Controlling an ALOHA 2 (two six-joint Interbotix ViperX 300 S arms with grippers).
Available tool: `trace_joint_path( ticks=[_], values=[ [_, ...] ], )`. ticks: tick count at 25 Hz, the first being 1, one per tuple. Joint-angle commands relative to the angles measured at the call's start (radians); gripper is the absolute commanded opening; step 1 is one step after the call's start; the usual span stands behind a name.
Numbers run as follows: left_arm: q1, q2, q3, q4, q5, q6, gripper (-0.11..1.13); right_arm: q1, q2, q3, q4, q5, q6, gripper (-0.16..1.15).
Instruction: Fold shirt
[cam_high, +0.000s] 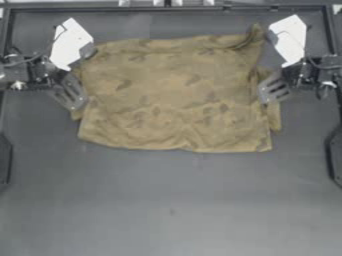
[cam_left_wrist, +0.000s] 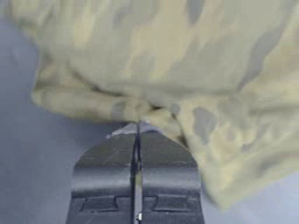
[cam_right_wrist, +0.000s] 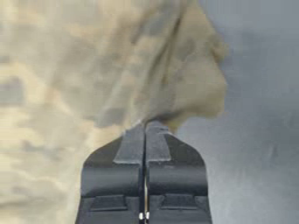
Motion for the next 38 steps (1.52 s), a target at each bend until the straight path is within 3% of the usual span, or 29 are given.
trace_joint_path(
  ticks=[1,12,26,38],
  values=[
    [-0.008,-0.034,-0.055,0.005,-0.003,0.006,0.04,0.025,-0.04,-0.051,0.002,-0.008,0.002,0.07],
    [-0.061,0.008,-0.17,0.005,-0.031,0.02,0.04,0.089,-0.032,-0.193,-0.003,-0.034,0.003,0.07],
    [-0.123,0.176,-0.327,-0.002,-0.114,0.069,0.04,0.135,0.097,-0.31,-0.003,-0.17,-0.003,0.07],
    [-0.123,0.233,-0.344,-0.003,-0.236,0.074,0.04,0.135,0.123,-0.296,-0.002,-0.272,0.002,0.07]
  ],
)
